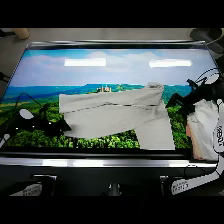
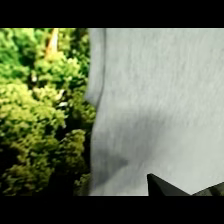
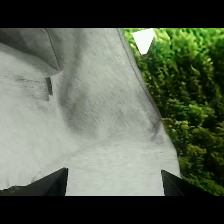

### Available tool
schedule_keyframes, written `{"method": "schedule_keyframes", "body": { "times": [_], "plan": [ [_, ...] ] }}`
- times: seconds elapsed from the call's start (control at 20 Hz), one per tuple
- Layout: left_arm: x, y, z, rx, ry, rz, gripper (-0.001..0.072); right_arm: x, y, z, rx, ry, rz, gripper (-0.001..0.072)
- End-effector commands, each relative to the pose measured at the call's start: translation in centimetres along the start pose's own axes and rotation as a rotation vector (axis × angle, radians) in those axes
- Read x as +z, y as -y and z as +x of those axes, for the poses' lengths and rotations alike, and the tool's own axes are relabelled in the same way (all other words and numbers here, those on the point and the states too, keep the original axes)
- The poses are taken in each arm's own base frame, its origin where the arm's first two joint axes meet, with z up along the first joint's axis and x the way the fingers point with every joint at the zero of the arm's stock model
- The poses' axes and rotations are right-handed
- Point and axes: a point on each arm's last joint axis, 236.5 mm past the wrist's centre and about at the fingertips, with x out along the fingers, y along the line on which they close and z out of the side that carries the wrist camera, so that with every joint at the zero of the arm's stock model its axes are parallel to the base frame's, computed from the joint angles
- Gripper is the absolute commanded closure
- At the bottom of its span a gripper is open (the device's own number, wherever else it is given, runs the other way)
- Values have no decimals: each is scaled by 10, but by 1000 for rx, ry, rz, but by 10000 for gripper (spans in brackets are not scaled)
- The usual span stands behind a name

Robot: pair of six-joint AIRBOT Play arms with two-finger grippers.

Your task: Fold the shirts.

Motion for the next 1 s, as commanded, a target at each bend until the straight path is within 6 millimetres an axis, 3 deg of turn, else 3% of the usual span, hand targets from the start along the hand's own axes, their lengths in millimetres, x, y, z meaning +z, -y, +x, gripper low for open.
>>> {"method": "schedule_keyframes", "body": {
  "times": [0.0,0.05,0.1,0.2,0.25,0.4,0.45,0.5,0.55,0.6,0.65,0.7,0.8,0.9,0.95],
  "plan": [
    [1,16,23,-50,26,-22,158,1,-1,23,-10,-3,-58,67],
    [3,16,27,-49,29,-31,188,4,0,29,-16,-2,-65,67],
    [5,16,28,-46,39,-44,286,7,-1,38,-22,-7,-76,67],
    [9,17,26,-47,51,-47,647,9,-1,58,-18,-31,-72,71],
    [10,19,24,-51,53,-29,678,9,1,68,-19,-45,-72,83],
    [14,29,11,-66,84,12,679,12,10,76,-42,-47,-80,115],
    [15,32,6,-72,102,26,679,12,10,76,-45,-47,-81,188],
    [16,36,1,-77,118,47,679,12,10,76,-43,-46,-75,332],
    [18,39,-5,-83,135,60,680,12,9,76,-41,-45,-55,546],
    [21,43,-11,-88,154,81,680,13,5,76,-24,-43,-37,683],
    [26,49,-21,-98,185,104,680,10,-4,73,12,-51,-49,685],
    [34,59,-37,-111,230,127,681,7,-16,64,47,-58,-89,686],
    [56,84,-88,-121,372,219,682,18,-48,18,90,55,-199,690],
    [73,128,-182,-132,604,361,682,37,-92,-73,97,320,-317,690],
    [72,157,-247,-145,759,445,682,38,-117,-131,95,479,-373,689]
  ]
}}
